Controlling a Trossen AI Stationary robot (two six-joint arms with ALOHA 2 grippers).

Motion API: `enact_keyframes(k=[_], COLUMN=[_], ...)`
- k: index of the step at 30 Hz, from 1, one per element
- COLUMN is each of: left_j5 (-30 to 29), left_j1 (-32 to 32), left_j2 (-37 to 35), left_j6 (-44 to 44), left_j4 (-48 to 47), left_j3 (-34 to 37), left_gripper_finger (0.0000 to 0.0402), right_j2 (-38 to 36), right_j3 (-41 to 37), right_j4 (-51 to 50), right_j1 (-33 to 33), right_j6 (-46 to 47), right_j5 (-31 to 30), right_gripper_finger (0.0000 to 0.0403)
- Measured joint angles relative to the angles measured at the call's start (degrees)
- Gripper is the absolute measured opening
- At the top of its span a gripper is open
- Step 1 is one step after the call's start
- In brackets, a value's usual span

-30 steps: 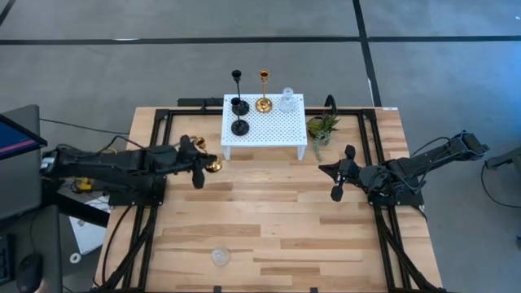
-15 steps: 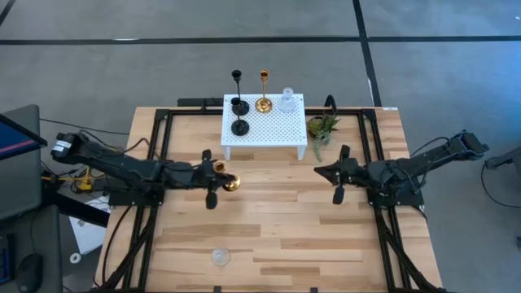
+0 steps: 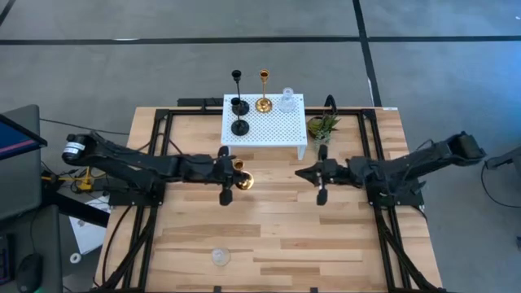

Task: Pick & Place candle stick holders
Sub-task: Put the gold candle holder on the shelf aligned with the other gold candle holder

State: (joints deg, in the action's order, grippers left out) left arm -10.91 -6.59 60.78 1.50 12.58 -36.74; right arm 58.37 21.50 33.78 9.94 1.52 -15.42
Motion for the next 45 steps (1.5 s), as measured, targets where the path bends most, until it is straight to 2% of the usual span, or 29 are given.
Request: enact_keyframes(k=[7,14,20,27,36,40,45], left_j5=[0.4,0.4,0.3,0.3,0.3,0.3,0.3], left_j1=[0.2,0.2,0.2,0.2,0.2,0.2,0.2], left_j2=[1.3,1.3,1.3,1.3,1.2,1.2,1.2], left_j6=[0.0,0.0,0.0,0.0,0.0,0.0,0.0], left_j4=[1.2,1.3,1.3,1.2,1.2,1.2,1.7], left_j3=[0.0,-0.1,-0.1,-0.1,-0.1,-0.1,0.0], left_gripper_finger=[0.0013,0.0013,0.0013,0.0013,0.0013,0.0013,0.0013], right_j2=[13.2,24.5,31.0,36.7,40.4,40.4,40.4], right_j3=[9.2,18.7,25.1,30.7,34.9,35.7,36.8], right_j4=[0.2,1.3,4.9,3.8,3.6,3.1,3.1], right_j1=[-5.4,-8.1,-9.2,-11.0,-11.2,-10.8,-10.7], right_j6=[-1.6,-2.1,-2.4,0.0,-1.3,-1.5,-1.7], right_j5=[8.4,18.5,20.4,24.9,25.1,25.1,25.2], right_gripper_finger=[0.0000,0.0000,0.0009,0.0087,0.0206,0.0220,0.0203])
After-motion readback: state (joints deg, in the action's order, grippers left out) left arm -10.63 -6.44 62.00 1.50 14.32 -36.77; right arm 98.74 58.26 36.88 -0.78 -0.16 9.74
